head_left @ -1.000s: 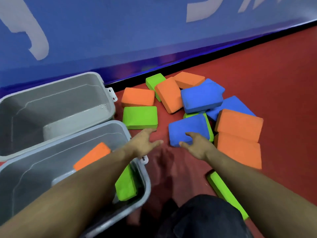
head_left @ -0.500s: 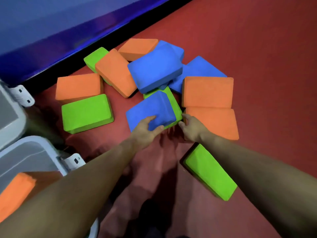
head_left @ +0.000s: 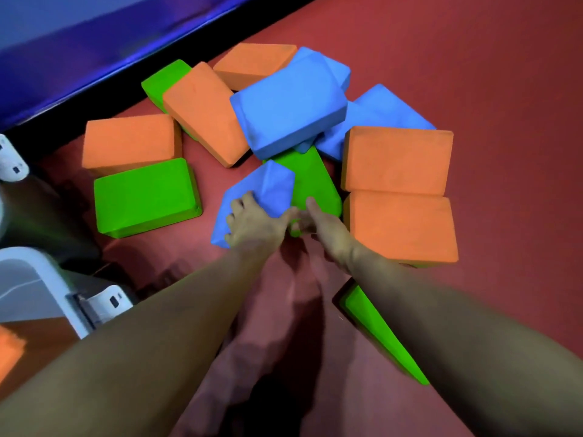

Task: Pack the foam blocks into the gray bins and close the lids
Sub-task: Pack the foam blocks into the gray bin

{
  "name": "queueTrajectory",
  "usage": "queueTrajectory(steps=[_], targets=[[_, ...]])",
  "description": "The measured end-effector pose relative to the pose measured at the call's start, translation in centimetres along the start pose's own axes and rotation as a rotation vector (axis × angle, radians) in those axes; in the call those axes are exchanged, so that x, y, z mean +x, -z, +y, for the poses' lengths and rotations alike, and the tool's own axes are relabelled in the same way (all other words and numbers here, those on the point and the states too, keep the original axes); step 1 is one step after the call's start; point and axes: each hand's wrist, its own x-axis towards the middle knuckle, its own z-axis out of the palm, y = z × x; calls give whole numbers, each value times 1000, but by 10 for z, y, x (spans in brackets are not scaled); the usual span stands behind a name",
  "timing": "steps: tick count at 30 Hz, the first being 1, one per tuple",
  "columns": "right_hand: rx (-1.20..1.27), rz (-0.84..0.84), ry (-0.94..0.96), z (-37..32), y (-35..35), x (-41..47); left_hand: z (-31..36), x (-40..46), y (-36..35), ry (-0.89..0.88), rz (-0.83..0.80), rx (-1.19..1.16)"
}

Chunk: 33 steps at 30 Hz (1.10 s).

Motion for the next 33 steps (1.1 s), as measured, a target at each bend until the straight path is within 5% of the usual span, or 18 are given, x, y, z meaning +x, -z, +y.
queueTrajectory(steps=[3,5,10,18,22,27,33], targets=[[-460,290,136,13,9,3,-7,5,7,11,-58,143],[-732,481,58,23,23,1,-11,7,6,-50,-81,123],[-851,425,-191,39,39,1,-13,1,-6,-263,-94,330],[-740,569,-404,62,40,5,-47,-6,-7,-412,-142,384],[-706,637,-185,73,41,2,-53,6,-8,-356,-160,276],[-669,721,-60,84,40,-15,-83,18,-6,-299,-286,451],[-528,848,131,75,38,-47,-82,15,25,-303,-170,101]])
